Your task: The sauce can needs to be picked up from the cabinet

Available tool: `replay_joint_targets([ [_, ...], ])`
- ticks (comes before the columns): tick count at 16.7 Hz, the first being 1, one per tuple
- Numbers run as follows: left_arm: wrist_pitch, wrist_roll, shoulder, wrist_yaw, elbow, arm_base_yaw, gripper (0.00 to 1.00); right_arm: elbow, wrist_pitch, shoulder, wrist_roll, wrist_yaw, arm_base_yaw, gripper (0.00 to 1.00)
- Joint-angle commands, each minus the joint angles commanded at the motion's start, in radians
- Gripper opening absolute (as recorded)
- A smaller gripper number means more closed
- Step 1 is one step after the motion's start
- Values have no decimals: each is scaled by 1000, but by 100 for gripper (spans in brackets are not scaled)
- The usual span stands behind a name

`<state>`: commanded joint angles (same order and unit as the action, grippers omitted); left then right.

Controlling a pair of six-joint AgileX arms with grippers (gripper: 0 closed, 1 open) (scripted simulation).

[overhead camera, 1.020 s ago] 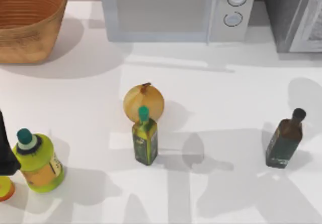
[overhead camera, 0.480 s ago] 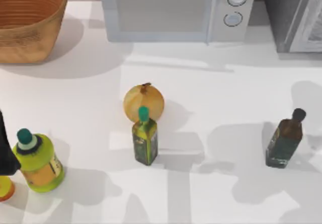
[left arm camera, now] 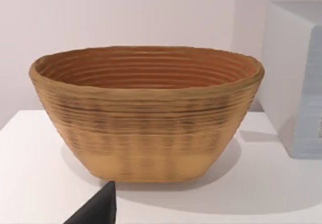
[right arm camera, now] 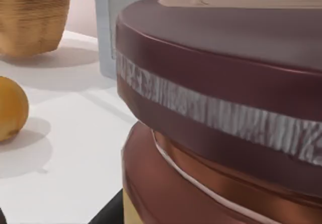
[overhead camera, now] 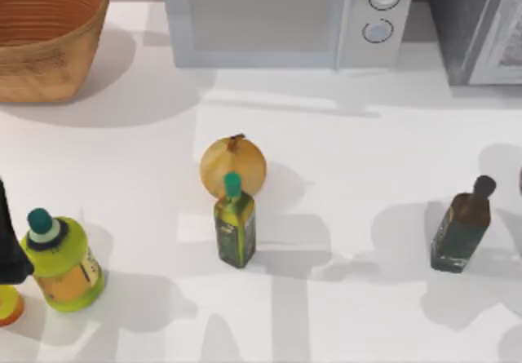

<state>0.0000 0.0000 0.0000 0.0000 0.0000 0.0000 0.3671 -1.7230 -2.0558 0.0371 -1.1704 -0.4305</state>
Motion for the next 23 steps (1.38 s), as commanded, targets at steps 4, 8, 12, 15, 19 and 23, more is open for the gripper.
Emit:
replay_joint_targets([
  [4,0,0,0,0,0,0,100,0,0,0,0,0,0,0],
  [8,0,0,0,0,0,0,100,7,-4,-6,2,6,6,0],
  [12,0,0,0,0,0,0,100,62,-28,-60,24,58,29,0],
  [15,0,0,0,0,0,0,100,100,-31,-117,23,125,86,0],
  [19,0,0,0,0,0,0,100,126,-26,-165,-8,197,185,0],
  [23,0,0,0,0,0,0,100,128,-25,-169,-15,205,203,0],
])
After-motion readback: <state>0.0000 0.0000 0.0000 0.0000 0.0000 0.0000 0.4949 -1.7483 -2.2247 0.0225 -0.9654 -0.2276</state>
